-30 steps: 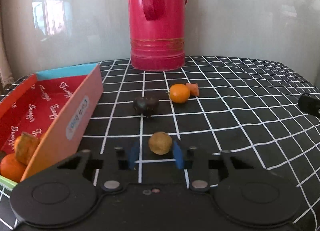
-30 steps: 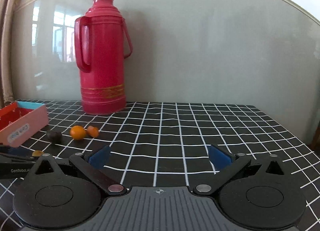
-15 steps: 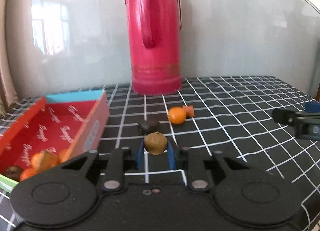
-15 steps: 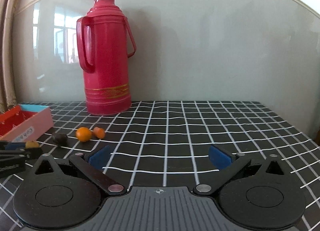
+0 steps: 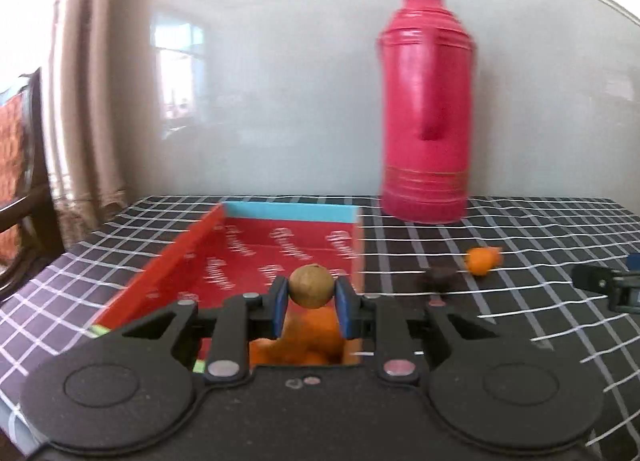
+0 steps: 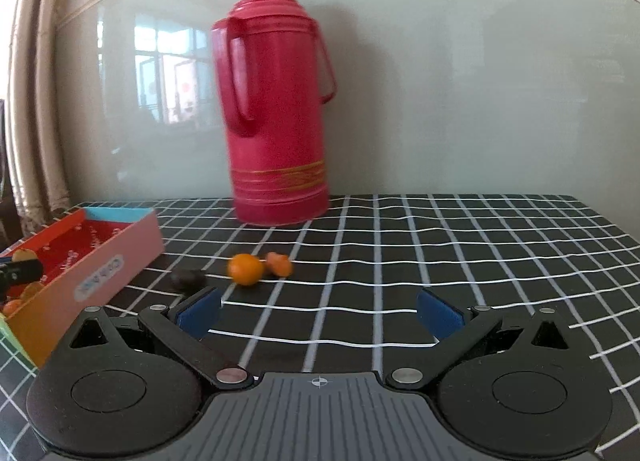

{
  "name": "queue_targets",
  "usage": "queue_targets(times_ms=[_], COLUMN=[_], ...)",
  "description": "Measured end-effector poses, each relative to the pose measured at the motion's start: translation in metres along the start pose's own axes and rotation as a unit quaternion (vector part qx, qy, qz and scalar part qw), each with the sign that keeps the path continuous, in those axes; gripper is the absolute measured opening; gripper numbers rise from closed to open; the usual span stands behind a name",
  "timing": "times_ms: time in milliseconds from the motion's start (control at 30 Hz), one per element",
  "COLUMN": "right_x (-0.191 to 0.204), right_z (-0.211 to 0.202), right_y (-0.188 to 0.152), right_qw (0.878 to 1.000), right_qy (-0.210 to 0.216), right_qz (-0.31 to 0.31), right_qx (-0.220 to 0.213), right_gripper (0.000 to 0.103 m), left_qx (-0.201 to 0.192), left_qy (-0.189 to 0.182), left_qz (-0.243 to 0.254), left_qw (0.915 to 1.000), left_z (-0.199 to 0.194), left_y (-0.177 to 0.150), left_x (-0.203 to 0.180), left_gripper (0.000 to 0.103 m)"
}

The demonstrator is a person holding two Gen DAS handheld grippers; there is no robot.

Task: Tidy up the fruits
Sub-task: 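Carry the potato with the left tool into the box and release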

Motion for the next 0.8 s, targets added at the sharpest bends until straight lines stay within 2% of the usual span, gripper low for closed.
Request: queue_targets(times_ms=[167,333,367,433,467,567,800], right_x=[0.024,0.031,0.032,0.033,0.033,0.031,0.021], right_z=[-0.001,0.003,0.003,0.004,0.004,0.003,0.003], right_y=[-0.001,-0.002,-0.002,-0.003,-0.003,-0.004,-0.003], right_qw=[1.0,1.0,1.0,1.0,1.0,1.0,1.0], right_qy=[0.016,0.019,0.019,0.019,0.018,0.017,0.012], right_qz=[-0.013,-0.018,-0.018,-0.02,-0.021,-0.022,-0.015], right_qx=[-0.003,0.0,0.0,0.002,0.002,0.002,0.003], right_gripper=[0.103,0.103,0.103,0.103,0.103,0.103,0.103], left_qx=[0.007,0.016,0.027,0.02,0.005,-0.014,-0.014], left_qy=[0.025,0.039,0.042,0.048,0.064,0.059,0.066], left_qz=[-0.027,-0.052,-0.052,-0.037,-0.032,-0.03,-0.02], left_qw=[0.9993,0.9978,0.9974,0.998,0.9974,0.9977,0.9975], left_z=[-0.005,-0.006,-0.002,-0.006,-0.01,-0.014,-0.014], left_y=[-0.005,-0.009,-0.012,-0.011,-0.008,-0.005,-0.005], left_x=[0.037,0.06,0.061,0.056,0.055,0.051,0.047], left_gripper=[0.015,0.017,0.029,0.071,0.098,0.095,0.095])
Point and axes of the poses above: each gripper's, at about its wrist camera, not at the fingertips, and z roughly the way its jaws point, x to its left, y to its top, the point moved 7 cm from there along z, roughly the way its jaws point, and after that the axes turned 15 degrees about -y, right-handed, at the moved point
